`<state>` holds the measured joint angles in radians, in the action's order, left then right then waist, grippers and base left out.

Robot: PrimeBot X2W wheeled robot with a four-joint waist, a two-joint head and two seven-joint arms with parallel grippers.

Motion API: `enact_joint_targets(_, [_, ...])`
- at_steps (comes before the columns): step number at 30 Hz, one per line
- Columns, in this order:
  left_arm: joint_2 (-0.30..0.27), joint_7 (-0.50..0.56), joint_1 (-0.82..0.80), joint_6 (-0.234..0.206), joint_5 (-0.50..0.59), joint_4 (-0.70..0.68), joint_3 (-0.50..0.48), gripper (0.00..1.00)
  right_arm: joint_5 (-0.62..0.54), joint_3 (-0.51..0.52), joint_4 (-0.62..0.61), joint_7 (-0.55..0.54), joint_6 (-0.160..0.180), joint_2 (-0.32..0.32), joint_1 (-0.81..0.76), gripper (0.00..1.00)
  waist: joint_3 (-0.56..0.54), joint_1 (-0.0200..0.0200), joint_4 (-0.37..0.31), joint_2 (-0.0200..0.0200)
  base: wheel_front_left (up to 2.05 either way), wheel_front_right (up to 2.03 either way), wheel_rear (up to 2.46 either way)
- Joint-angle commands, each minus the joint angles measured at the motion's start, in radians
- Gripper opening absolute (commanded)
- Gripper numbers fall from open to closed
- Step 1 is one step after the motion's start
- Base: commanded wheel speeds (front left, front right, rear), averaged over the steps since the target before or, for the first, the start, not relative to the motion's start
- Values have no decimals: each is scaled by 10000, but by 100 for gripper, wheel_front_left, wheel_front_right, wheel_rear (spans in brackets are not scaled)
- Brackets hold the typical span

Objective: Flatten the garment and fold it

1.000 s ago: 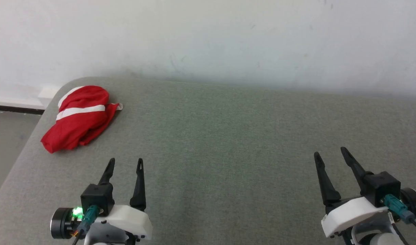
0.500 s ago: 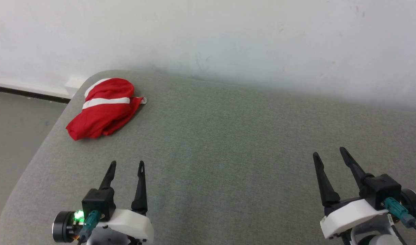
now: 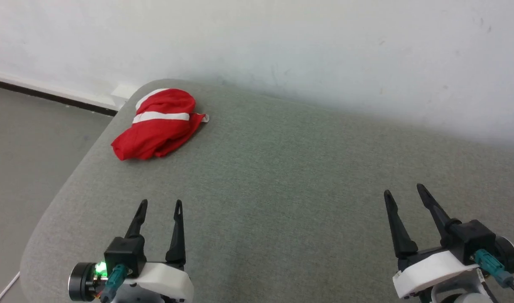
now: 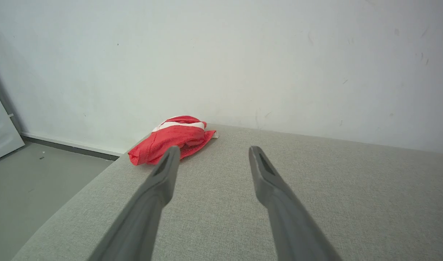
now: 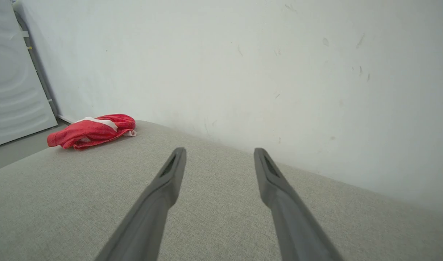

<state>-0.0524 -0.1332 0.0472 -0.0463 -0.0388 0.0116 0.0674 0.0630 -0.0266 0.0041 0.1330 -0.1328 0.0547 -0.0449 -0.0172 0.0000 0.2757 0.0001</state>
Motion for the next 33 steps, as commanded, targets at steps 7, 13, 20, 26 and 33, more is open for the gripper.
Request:
enact_joint_targets(7, [13,-224,256,-73,-46,37,92,100,158,-97,21,228,12,-26,-160,100,-106,0,470,-1,0,0,0])
enact_joint_targets(13, [14,-329,313,-88,-70,36,146,100,207,-156,28,332,13,-28,-204,100,-147,0,735,-1,0,0,0])
enact_joint_targets(20, [15,-475,367,-100,-58,29,210,100,292,-217,37,479,14,-31,-252,100,-166,0,1170,-1,0,0,0])
enact_joint_targets(26, [17,-601,408,-146,-70,19,268,100,369,-306,40,604,15,-33,-258,100,-160,0,1526,-1,0,0,0])
enact_joint_targets(33, [18,-747,445,-215,-85,-5,318,100,485,-358,34,750,17,-36,-287,100,-139,0,1888,-1,0,0,0])
